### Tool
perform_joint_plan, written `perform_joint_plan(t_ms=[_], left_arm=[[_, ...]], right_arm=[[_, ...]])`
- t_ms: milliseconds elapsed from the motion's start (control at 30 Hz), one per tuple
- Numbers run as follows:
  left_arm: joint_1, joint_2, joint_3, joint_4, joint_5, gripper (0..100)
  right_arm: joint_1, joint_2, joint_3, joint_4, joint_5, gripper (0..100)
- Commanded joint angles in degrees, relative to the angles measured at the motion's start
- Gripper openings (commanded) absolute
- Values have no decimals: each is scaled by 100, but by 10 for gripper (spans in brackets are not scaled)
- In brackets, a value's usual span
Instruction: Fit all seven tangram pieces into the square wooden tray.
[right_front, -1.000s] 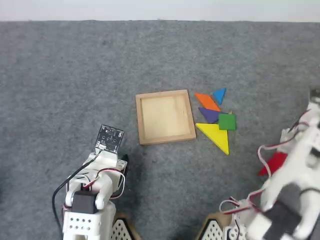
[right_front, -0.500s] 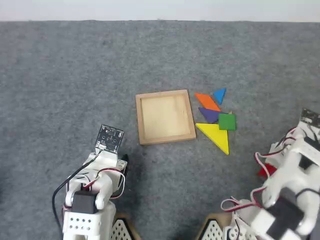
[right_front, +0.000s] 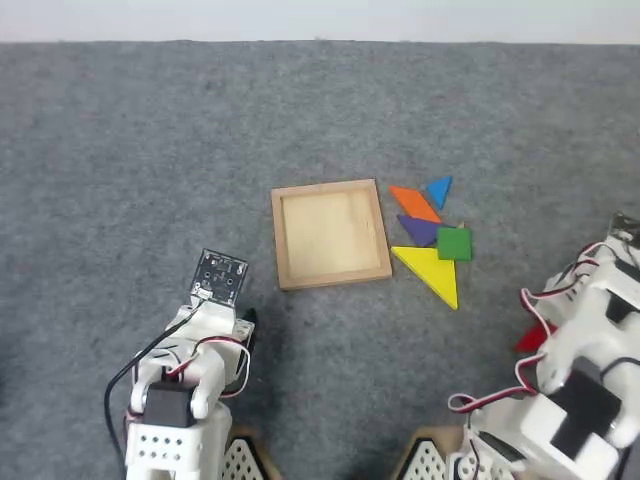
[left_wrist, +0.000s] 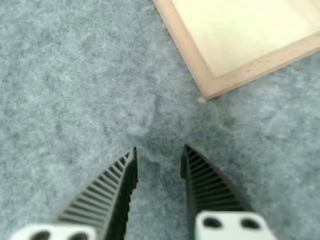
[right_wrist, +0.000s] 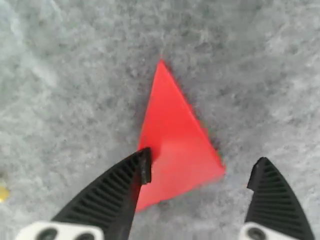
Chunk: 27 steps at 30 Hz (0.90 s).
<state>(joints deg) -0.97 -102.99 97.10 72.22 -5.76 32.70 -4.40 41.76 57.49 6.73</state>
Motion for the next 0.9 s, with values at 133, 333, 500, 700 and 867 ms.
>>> perform_joint_plan(t_ms=[133, 333, 500, 700, 867], left_arm=[[-26, -114, -57, 18, 44, 137], [-26, -114, -57, 18, 44, 137], [-26, -114, -57, 18, 44, 137], [-26, -114, -57, 18, 44, 137], [-26, -114, -57, 18, 44, 137]], right_arm=[[-409, 198, -88, 163, -158, 325], [-409, 198, -114, 119, -571, 325], [-382, 198, -114, -84, -633, 302], [-382, 198, -105, -136, -624, 154], [-409, 145, -114, -136, -466, 169]])
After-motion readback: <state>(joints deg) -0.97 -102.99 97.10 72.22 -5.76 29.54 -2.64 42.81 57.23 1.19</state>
